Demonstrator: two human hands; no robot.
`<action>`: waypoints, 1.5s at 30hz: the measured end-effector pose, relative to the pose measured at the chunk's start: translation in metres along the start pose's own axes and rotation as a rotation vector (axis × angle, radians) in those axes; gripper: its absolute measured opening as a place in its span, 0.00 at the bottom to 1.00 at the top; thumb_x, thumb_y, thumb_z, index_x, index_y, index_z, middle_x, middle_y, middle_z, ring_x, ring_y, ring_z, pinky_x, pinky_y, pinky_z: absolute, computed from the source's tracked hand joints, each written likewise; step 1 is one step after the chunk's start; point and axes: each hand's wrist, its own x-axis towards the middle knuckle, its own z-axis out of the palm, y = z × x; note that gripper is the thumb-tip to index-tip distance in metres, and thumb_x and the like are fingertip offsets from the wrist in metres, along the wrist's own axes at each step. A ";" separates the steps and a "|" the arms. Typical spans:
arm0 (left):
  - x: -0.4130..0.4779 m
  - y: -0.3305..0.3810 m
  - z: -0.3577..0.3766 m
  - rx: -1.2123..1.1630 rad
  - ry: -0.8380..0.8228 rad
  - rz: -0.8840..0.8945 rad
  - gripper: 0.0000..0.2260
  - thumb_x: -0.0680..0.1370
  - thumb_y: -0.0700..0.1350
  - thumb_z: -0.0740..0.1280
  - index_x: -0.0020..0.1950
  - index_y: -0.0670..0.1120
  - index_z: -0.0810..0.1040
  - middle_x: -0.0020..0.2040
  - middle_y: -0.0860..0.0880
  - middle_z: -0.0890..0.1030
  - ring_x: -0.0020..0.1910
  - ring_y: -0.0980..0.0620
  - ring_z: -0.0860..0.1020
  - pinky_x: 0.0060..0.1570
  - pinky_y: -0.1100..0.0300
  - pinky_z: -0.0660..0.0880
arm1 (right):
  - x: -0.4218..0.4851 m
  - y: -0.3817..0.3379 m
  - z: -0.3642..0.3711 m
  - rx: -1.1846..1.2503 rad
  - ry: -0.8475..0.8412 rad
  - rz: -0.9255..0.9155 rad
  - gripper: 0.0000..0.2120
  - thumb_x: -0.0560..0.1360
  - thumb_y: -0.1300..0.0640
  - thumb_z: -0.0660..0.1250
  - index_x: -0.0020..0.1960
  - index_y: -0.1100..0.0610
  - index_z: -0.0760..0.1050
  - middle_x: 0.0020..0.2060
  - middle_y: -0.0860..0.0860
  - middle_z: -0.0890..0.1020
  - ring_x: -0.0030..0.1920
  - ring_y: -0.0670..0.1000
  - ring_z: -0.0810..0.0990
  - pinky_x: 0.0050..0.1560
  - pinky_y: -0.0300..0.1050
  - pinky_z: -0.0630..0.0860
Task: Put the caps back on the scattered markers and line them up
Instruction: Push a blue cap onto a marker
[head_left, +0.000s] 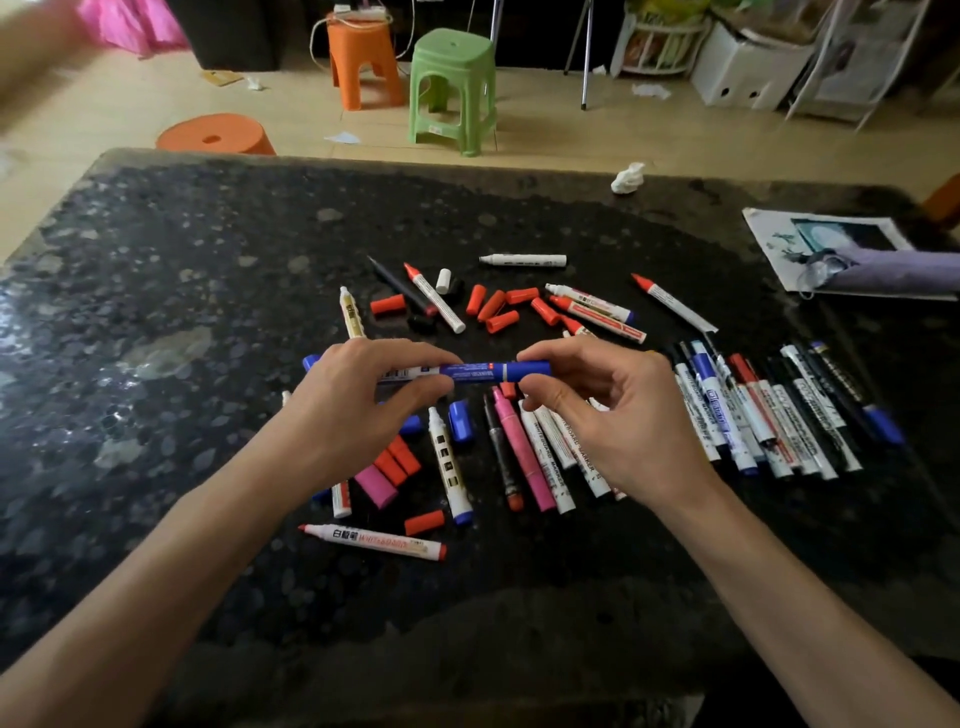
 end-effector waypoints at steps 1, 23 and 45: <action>0.000 -0.001 0.002 -0.007 0.013 0.002 0.09 0.81 0.46 0.69 0.58 0.56 0.85 0.42 0.70 0.82 0.43 0.68 0.81 0.43 0.75 0.71 | 0.000 0.001 0.000 0.005 0.001 -0.003 0.10 0.77 0.60 0.75 0.58 0.53 0.84 0.45 0.44 0.87 0.45 0.45 0.88 0.53 0.41 0.83; 0.005 0.040 0.085 -0.424 -0.185 -0.045 0.13 0.84 0.49 0.64 0.68 0.58 0.75 0.54 0.53 0.83 0.51 0.53 0.83 0.51 0.45 0.81 | -0.018 0.028 -0.026 0.418 0.196 0.383 0.11 0.82 0.50 0.69 0.61 0.53 0.82 0.51 0.49 0.88 0.56 0.48 0.86 0.63 0.50 0.79; 0.027 0.033 0.078 -0.285 -0.003 -0.022 0.13 0.81 0.43 0.69 0.64 0.56 0.79 0.57 0.56 0.83 0.57 0.59 0.82 0.51 0.64 0.79 | 0.006 0.105 -0.088 -0.906 0.241 0.371 0.13 0.77 0.44 0.74 0.56 0.48 0.76 0.48 0.46 0.79 0.48 0.49 0.79 0.41 0.45 0.71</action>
